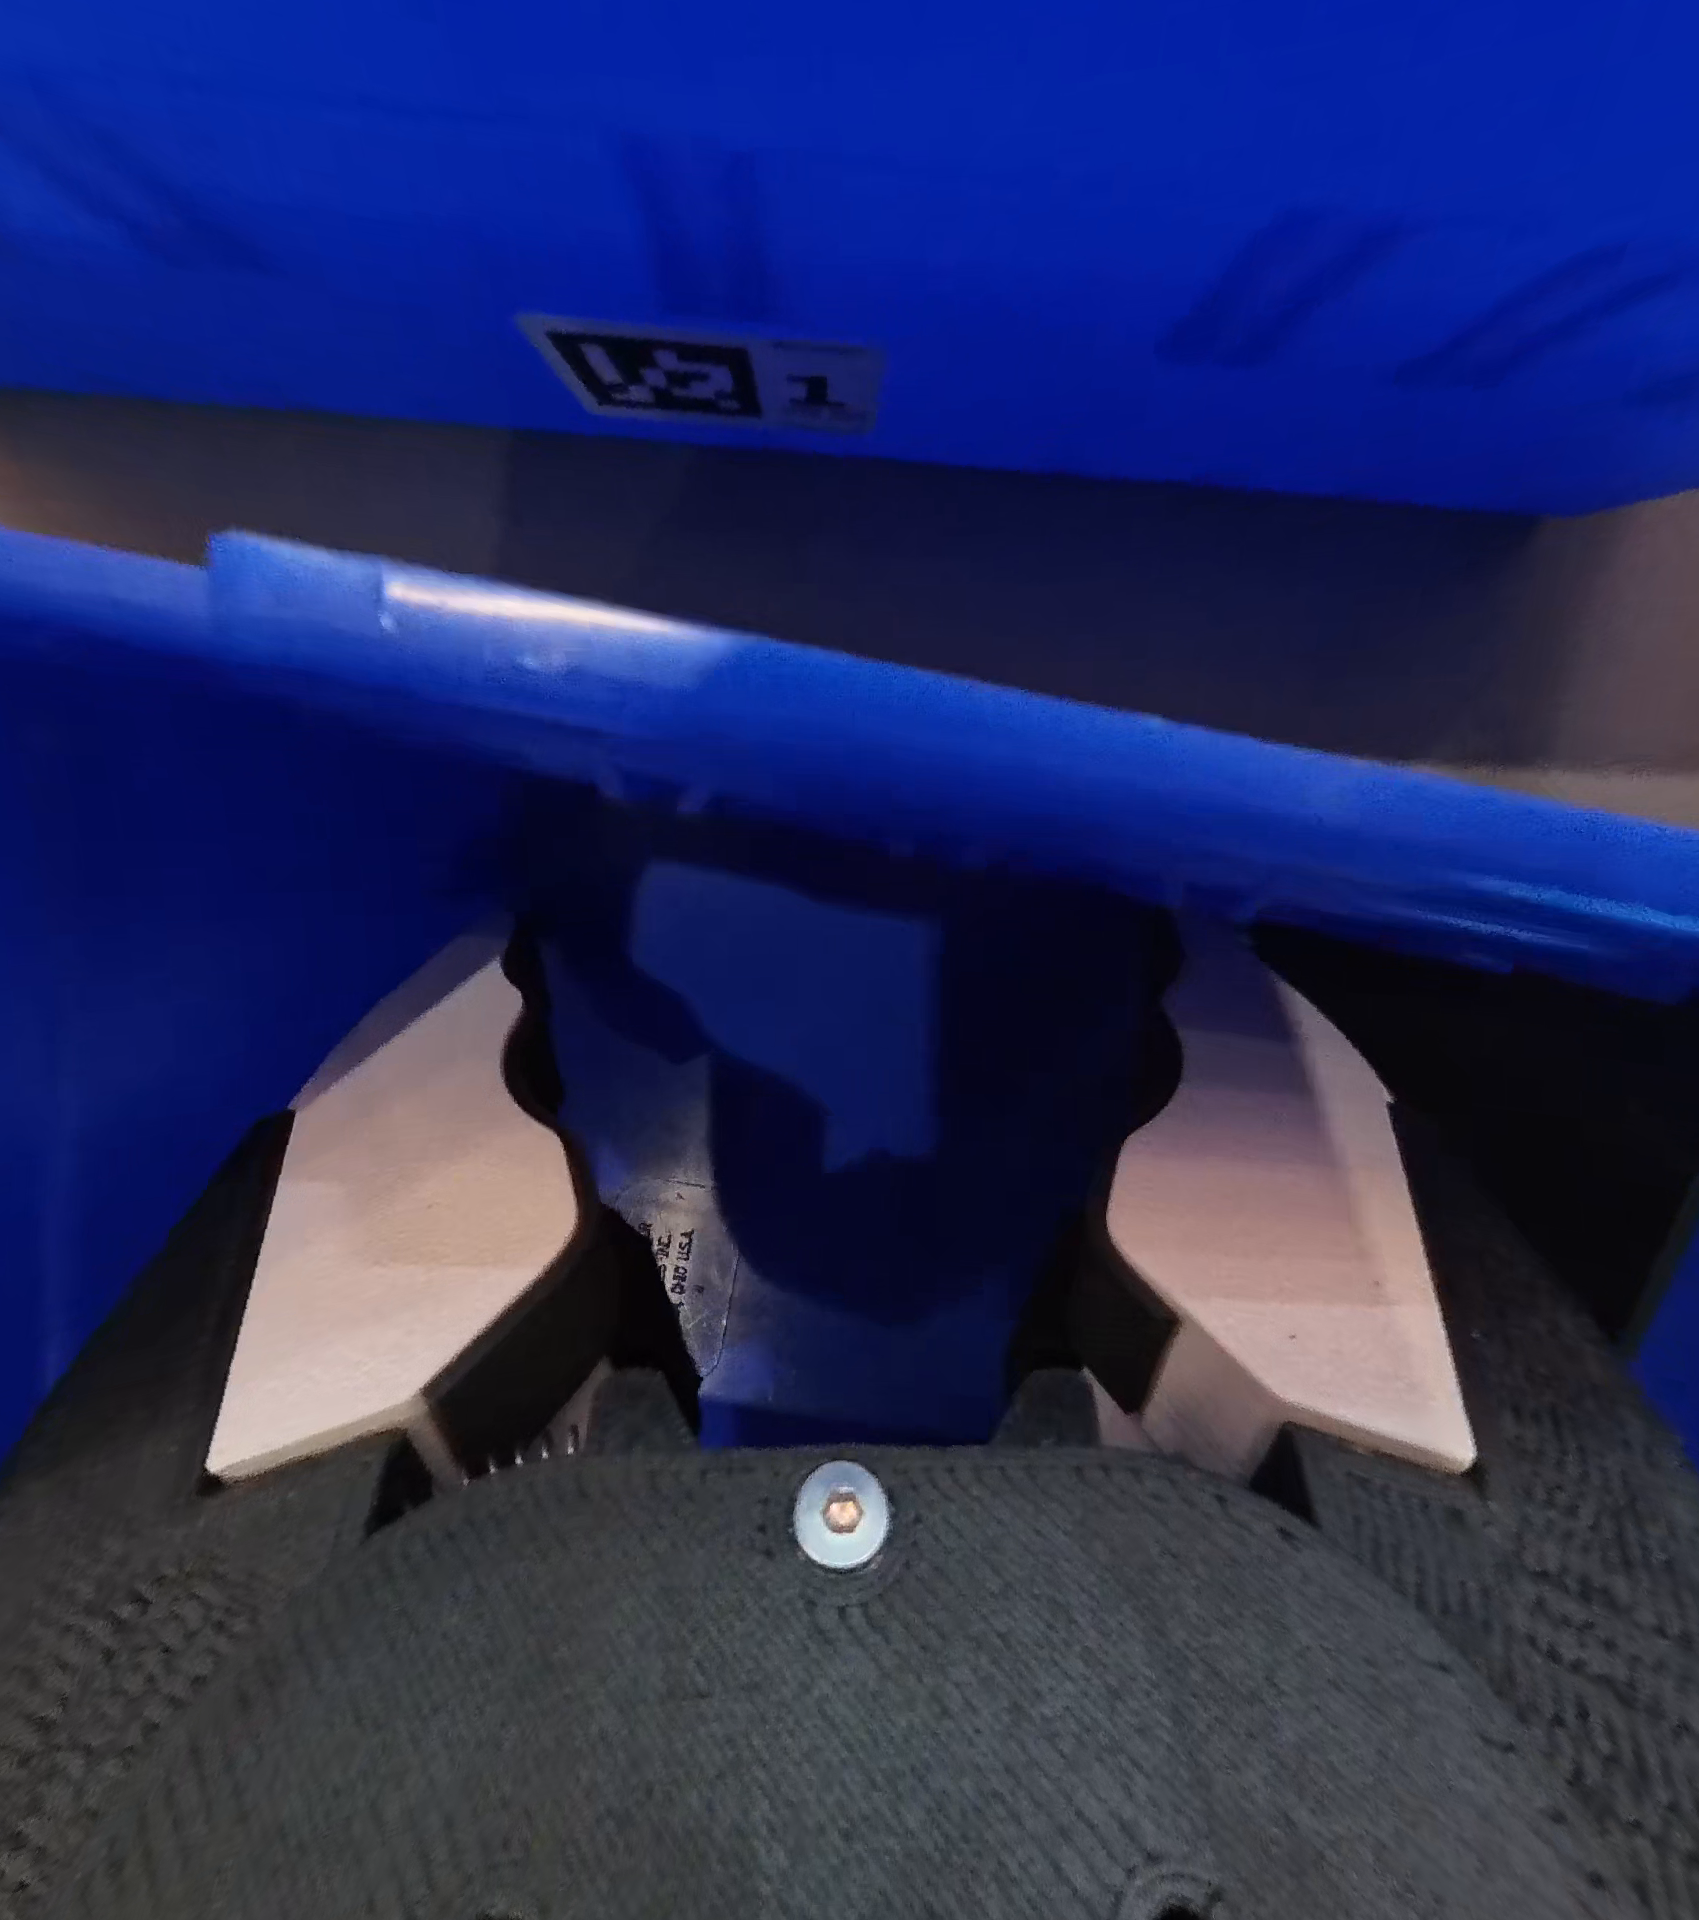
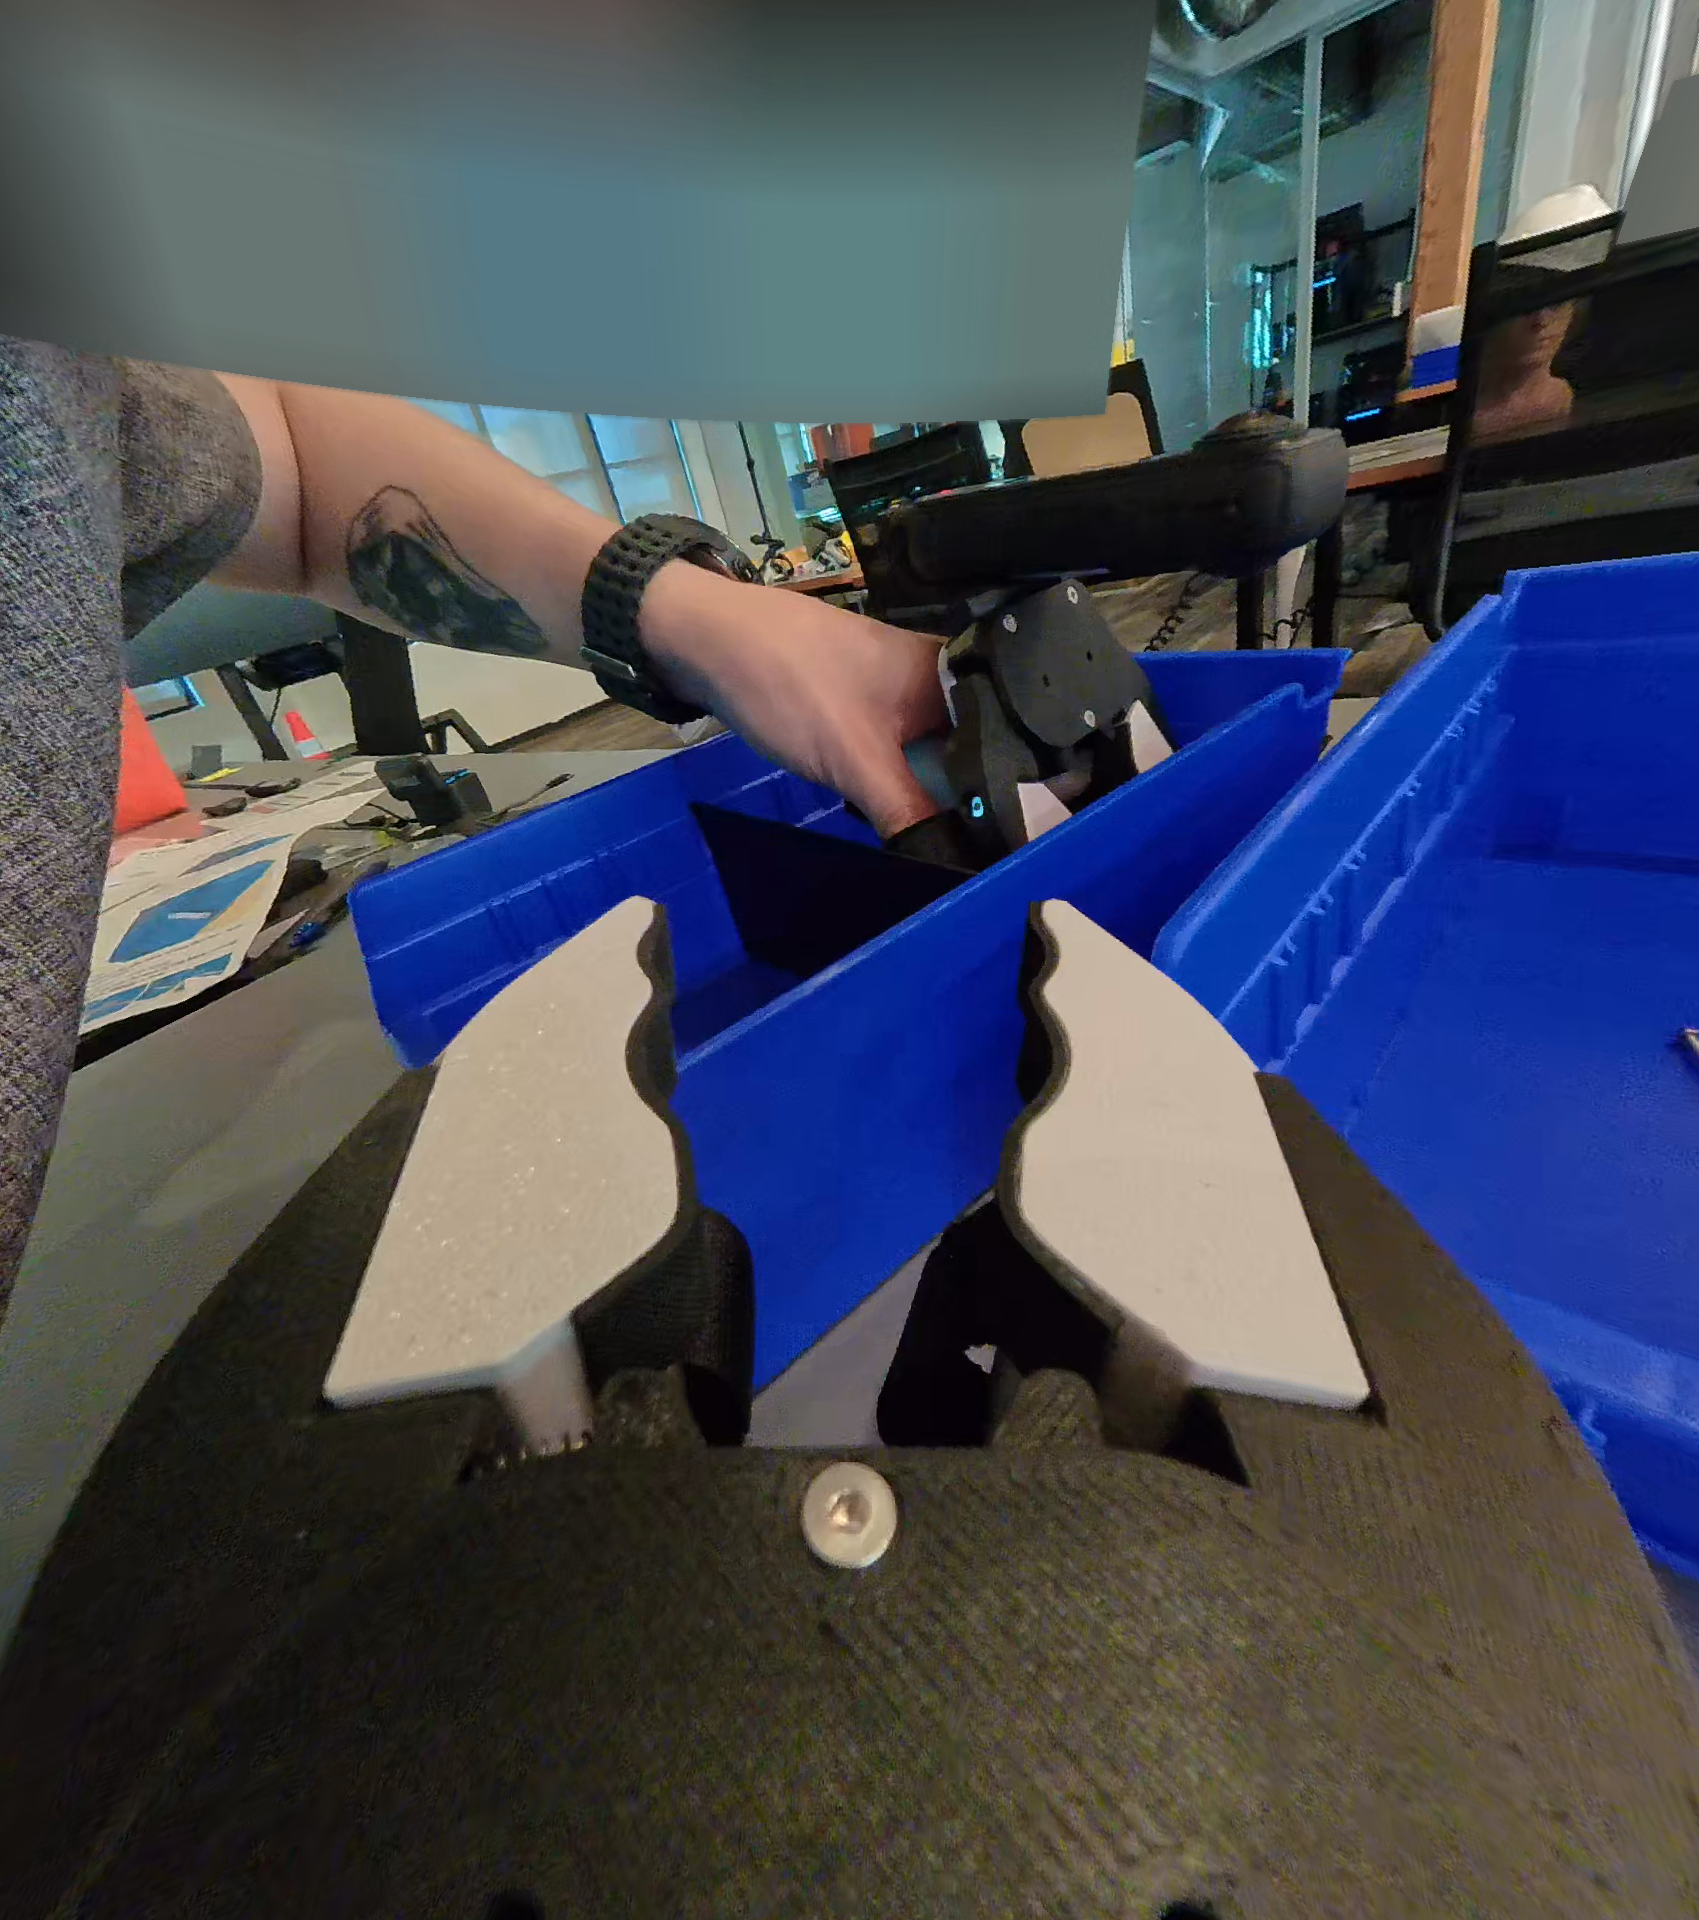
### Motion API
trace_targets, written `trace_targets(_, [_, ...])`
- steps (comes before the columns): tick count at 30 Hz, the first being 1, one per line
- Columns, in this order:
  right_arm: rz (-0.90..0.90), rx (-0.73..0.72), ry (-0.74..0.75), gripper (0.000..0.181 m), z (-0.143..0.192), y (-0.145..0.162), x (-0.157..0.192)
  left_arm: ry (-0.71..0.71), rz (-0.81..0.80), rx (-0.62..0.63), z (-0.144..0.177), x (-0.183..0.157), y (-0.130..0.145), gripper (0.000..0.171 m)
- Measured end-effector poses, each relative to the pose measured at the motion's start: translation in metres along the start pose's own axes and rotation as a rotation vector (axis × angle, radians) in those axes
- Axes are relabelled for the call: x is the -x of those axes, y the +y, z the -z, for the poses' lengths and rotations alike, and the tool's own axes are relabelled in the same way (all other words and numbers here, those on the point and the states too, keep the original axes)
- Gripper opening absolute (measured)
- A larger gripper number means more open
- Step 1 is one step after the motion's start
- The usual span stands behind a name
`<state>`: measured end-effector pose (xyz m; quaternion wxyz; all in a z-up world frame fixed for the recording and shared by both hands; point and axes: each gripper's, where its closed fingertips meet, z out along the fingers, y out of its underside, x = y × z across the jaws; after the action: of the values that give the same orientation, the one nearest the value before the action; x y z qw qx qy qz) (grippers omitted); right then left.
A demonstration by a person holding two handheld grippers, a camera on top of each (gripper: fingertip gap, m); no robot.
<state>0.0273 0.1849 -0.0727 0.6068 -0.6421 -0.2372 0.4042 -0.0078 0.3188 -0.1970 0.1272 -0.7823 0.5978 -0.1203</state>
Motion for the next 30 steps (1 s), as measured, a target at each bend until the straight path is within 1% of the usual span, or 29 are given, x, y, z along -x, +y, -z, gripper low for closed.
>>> trace_targets(5, [-0.006, -0.002, -0.016, 0.065, -0.005, 0.001, 0.001, -0.002, 0.001, -0.024, 0.0, 0.0, 0.0, 0.11])
trace_targets(9, [-0.008, -0.002, -0.015, 0.065, -0.004, 0.002, 0.0, -0.01, 0.004, -0.012, 0.001, 0.001, 0.002, 0.109])
trace_targets(11, [-0.009, -0.005, -0.013, 0.064, -0.003, 0.001, 0.0, -0.034, -0.009, 0.0, 0.001, 0.004, 0.003, 0.104])
trace_targets(18, [-0.003, -0.013, -0.014, 0.064, -0.001, 0.0, 0.001, -0.038, 0.006, -0.001, 0.001, 0.006, 0.004, 0.104])
trace_targets(24, [0.001, -0.017, -0.018, 0.064, -0.001, -0.002, 0.003, -0.05, 0.046, -0.008, 0.004, 0.011, 0.004, 0.091])
trace_targets(28, [0.001, -0.021, -0.018, 0.064, 0.001, -0.001, 0.003, 0.006, 0.077, -0.056, 0.01, 0.005, -0.003, 0.09])
trace_targets(30, [-0.001, -0.019, -0.022, 0.064, 0.0, -0.001, 0.004, 0.018, 0.077, -0.049, 0.009, 0.002, -0.003, 0.09])
